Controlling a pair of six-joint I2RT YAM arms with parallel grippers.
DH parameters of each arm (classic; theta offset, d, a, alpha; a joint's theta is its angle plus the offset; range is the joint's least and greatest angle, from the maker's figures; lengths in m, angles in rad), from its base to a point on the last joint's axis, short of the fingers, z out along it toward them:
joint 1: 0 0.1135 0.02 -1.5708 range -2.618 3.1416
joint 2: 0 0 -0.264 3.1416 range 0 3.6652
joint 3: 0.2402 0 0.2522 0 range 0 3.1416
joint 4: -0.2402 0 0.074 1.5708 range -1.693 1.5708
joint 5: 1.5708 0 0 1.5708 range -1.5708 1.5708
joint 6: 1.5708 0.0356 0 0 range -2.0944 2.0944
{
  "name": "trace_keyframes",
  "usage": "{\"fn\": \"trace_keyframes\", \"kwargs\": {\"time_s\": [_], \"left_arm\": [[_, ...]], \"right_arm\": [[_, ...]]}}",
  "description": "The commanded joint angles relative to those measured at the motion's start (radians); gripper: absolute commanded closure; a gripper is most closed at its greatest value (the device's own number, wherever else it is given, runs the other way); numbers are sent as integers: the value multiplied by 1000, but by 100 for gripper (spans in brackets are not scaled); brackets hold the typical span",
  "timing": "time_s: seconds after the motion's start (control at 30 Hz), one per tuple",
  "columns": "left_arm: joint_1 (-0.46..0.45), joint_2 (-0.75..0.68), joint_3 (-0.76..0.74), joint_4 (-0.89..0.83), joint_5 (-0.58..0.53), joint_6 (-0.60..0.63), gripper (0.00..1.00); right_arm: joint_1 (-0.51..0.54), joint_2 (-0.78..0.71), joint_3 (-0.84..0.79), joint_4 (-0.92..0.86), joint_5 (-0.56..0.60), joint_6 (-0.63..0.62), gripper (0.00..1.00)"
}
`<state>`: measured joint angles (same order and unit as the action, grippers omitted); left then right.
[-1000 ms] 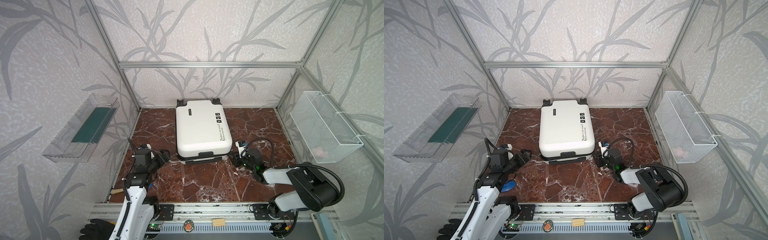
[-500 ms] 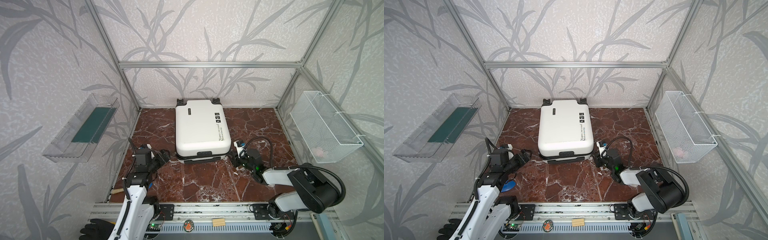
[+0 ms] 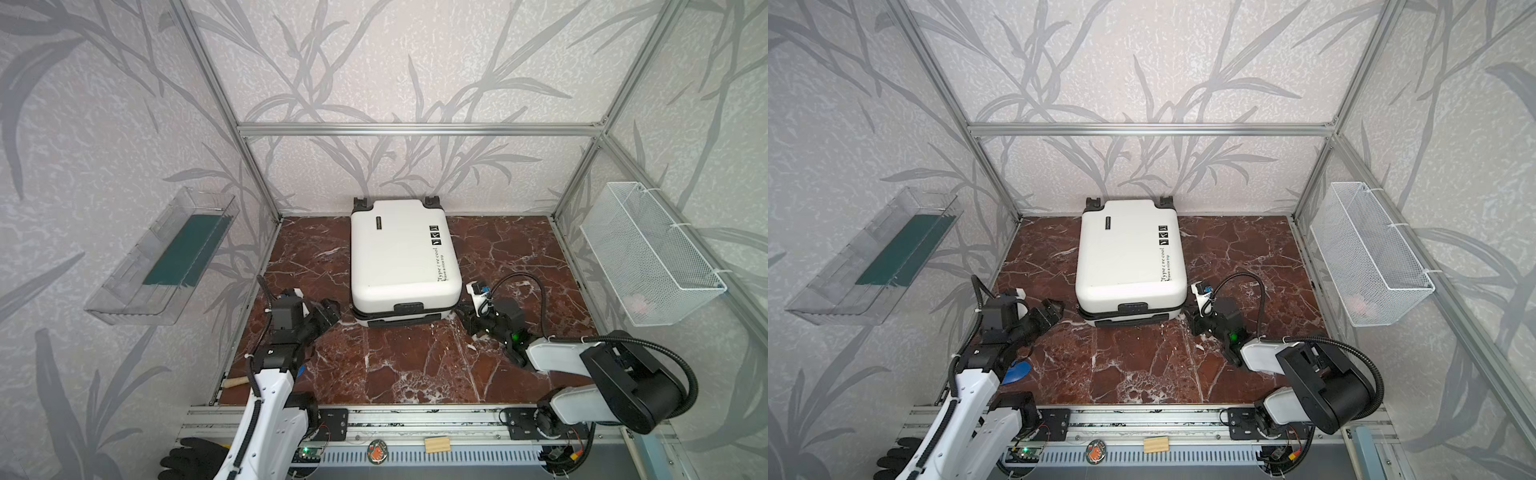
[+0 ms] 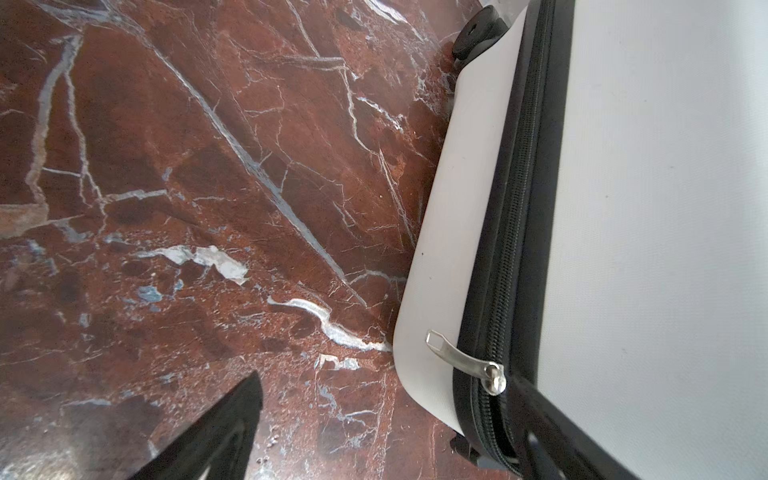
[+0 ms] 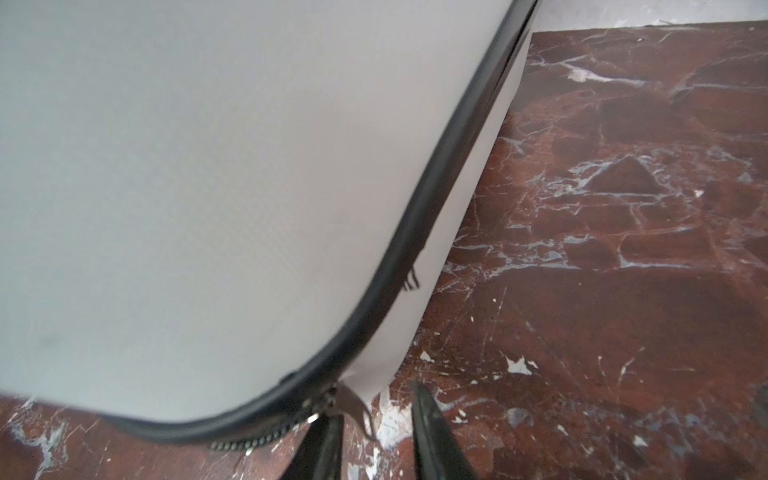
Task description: Pack the luggage
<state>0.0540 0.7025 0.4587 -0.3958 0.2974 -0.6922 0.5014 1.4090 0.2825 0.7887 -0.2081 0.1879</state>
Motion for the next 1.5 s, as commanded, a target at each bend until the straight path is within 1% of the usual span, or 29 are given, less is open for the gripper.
{"fn": "trace_keyframes", "kwargs": {"time_s": [0.0, 0.13, 0.5, 0.8, 0.87, 0.93, 1.07, 1.1, 1.3, 1.37, 1.4, 1.47], "left_arm": [[-5, -9, 17, -9, -4, -4, 7], [-5, -8, 14, -8, -6, -3, 7], [-5, -3, 11, -4, -3, -4, 7], [-4, -6, 10, -4, -3, -10, 7], [-5, -6, 9, -2, -1, -12, 7], [-5, -5, 9, -2, -1, -12, 7], [-4, -7, 7, -2, -3, -11, 7], [-4, -6, 5, -3, -3, -9, 7], [-13, -18, -26, -2, -9, -8, 9], [-36, -27, -53, 8, -27, -28, 10], [-55, -34, -70, 19, -42, -40, 11], [-100, -50, -98, 27, -87, -58, 12]], "right_arm": [[34, 0, 37, 14, -1, -31, 71], [47, -10, 41, 0, 36, -47, 71], [49, -30, 53, -2, 74, -65, 71], [52, -13, 66, -2, 49, -71, 72], [57, -14, 64, -5, 46, -70, 76], [60, -12, 64, -6, 41, -72, 82], [66, -11, 67, -17, 41, -77, 97], [67, -12, 67, -20, 42, -77, 100], [68, -16, 71, -37, 59, -72, 100], [68, -15, 78, -37, 72, -69, 100], [68, -12, 82, -77, 78, -68, 100], [68, -6, 91, -89, 92, -62, 100]]}}
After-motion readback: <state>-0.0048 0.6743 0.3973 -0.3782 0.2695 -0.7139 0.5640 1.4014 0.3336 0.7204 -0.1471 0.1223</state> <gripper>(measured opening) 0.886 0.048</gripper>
